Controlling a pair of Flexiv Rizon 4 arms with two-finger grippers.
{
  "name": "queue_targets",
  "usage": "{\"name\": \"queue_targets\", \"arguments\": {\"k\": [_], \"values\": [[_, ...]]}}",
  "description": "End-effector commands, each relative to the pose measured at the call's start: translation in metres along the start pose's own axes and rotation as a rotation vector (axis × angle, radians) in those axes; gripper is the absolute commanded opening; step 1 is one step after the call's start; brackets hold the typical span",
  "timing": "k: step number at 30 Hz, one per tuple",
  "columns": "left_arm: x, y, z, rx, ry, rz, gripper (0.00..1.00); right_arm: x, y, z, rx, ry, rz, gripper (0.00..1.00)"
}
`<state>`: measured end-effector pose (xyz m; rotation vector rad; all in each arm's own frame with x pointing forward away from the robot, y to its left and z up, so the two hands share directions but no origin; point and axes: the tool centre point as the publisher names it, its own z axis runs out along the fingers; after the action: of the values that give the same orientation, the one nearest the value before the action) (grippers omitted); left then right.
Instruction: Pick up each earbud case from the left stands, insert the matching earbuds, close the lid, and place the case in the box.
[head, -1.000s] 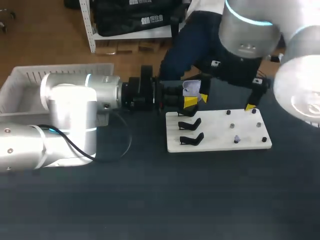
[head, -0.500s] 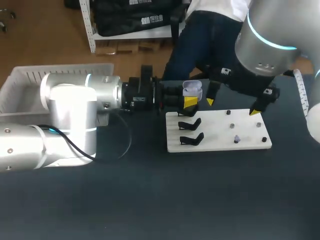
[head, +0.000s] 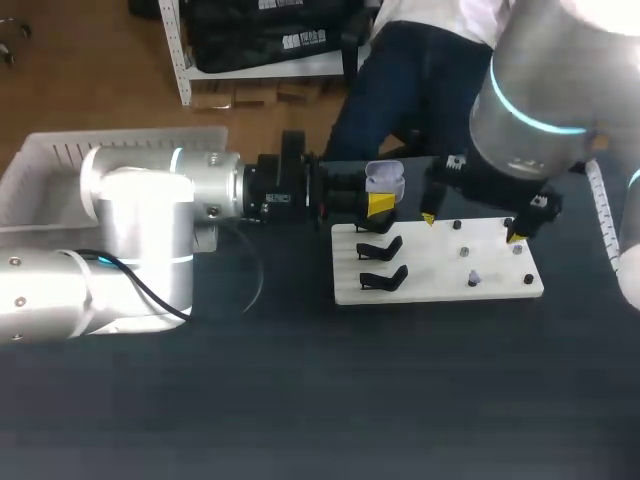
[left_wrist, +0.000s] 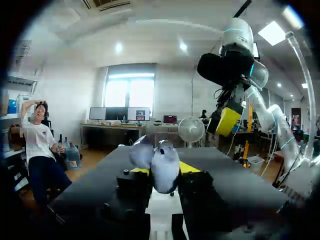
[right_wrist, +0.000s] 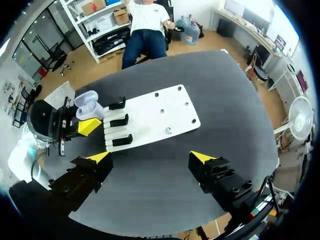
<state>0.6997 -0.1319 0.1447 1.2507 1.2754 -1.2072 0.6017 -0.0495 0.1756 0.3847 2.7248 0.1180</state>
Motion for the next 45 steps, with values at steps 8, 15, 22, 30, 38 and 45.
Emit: {"name": "queue_targets", "arguments": {"k": [8, 15, 22, 30, 38, 45], "values": [[0.001, -0.001, 0.0, -0.004, -0.005, 0.004, 0.0, -0.002, -0.023, 0.079, 0.046, 0.037, 0.082, 1.0], [0.001, -0.001, 0.0, -0.004, -0.005, 0.004, 0.0, -0.001, -0.03, 0.112, 0.075, 0.112, 0.113, 1.0], [0.001, -0.001, 0.0, -0.004, -0.005, 0.004, 0.0, -0.006, -0.036, 0.134, 0.057, 0.152, 0.168, 1.0], [0.001, -0.001, 0.0, -0.004, -0.005, 0.004, 0.0, -0.002, -0.046, 0.152, 0.069, 0.11, 0.209, 1.0], [0.001, -0.001, 0.0, -0.004, -0.005, 0.004, 0.0, -0.005, -0.047, 0.159, 0.074, 0.117, 0.205, 1.0], [0.001, -0.001, 0.0, -0.004, -0.005, 0.004, 0.0, -0.005, -0.049, 0.157, 0.065, 0.114, 0.218, 0.76]]}}
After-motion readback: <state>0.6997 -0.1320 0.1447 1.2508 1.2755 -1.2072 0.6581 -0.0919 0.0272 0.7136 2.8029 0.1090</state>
